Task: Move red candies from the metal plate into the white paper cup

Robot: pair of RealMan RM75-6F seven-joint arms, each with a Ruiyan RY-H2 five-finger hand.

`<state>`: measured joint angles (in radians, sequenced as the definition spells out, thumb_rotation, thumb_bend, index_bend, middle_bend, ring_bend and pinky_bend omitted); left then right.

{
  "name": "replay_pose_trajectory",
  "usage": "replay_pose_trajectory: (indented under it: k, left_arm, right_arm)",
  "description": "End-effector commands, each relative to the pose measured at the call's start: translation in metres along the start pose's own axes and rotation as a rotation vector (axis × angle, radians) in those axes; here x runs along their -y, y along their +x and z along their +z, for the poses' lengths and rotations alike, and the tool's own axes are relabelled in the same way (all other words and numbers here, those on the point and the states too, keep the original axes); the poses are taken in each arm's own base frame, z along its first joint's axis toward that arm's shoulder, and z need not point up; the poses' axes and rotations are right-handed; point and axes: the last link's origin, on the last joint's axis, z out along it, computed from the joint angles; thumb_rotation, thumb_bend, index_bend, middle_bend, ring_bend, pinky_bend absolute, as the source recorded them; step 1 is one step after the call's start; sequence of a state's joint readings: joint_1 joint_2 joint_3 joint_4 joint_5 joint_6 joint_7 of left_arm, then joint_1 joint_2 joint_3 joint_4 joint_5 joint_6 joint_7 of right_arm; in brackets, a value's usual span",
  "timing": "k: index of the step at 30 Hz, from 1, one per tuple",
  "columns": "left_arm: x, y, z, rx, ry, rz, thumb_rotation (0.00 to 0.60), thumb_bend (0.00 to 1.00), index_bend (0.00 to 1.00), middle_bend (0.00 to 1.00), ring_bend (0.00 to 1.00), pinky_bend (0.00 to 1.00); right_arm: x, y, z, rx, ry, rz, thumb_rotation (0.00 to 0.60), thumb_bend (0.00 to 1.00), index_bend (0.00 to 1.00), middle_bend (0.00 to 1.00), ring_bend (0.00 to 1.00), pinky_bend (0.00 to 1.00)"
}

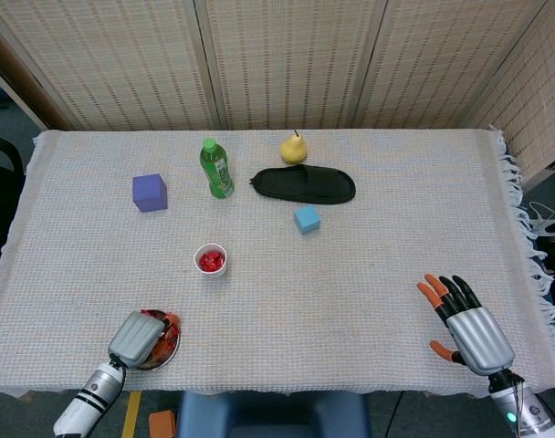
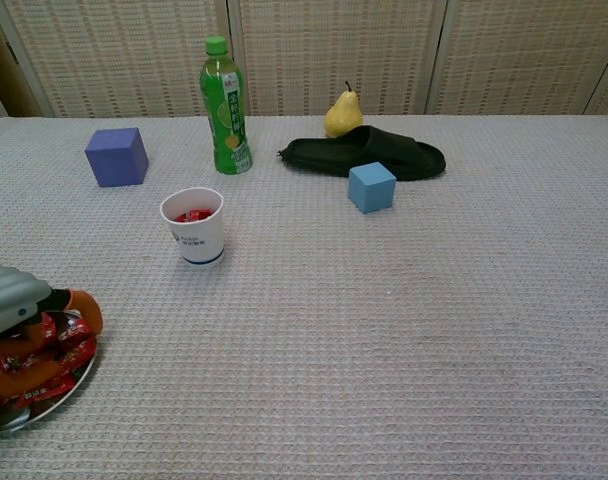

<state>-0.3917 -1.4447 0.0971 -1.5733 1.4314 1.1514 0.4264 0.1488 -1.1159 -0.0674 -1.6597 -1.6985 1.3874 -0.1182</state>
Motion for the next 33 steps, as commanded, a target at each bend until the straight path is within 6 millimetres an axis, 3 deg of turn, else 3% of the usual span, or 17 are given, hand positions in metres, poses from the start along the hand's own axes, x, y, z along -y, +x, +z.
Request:
replay_pose_trajectory:
  k: [1,12,20,33]
  left_arm:
    - [0.002,0.002,-0.003,-0.014,0.005,-0.003,0.600,0.39,0.32,1.00,1.00,1.00]
    - [0.018,-0.003,-0.009,-0.015,0.069,-0.007,0.600,0.39,0.27,1.00,1.00,1.00]
    - [0.018,-0.006,-0.002,0.006,0.076,-0.014,0.600,0.38,0.26,1.00,1.00,1.00]
    - [0.019,-0.010,-0.001,0.008,0.088,0.011,0.600,0.38,0.34,1.00,1.00,1.00]
  right_arm:
    - [0.000,0.000,0.000,0.000,0.001,0.000,0.600,0.10,0.00,0.00,0.00,0.00]
    - [0.000,0.000,-0.001,0.000,0.001,-0.003,0.600,0.10,0.00,0.00,0.00,0.00]
    - [0.001,-0.001,0.000,0.002,0.001,-0.004,0.600,0.10,0.00,0.00,0.00,0.00]
    - [0.000,0.000,-0.001,0.000,-0.004,-0.003,0.600,0.10,0.00,0.00,0.00,0.00]
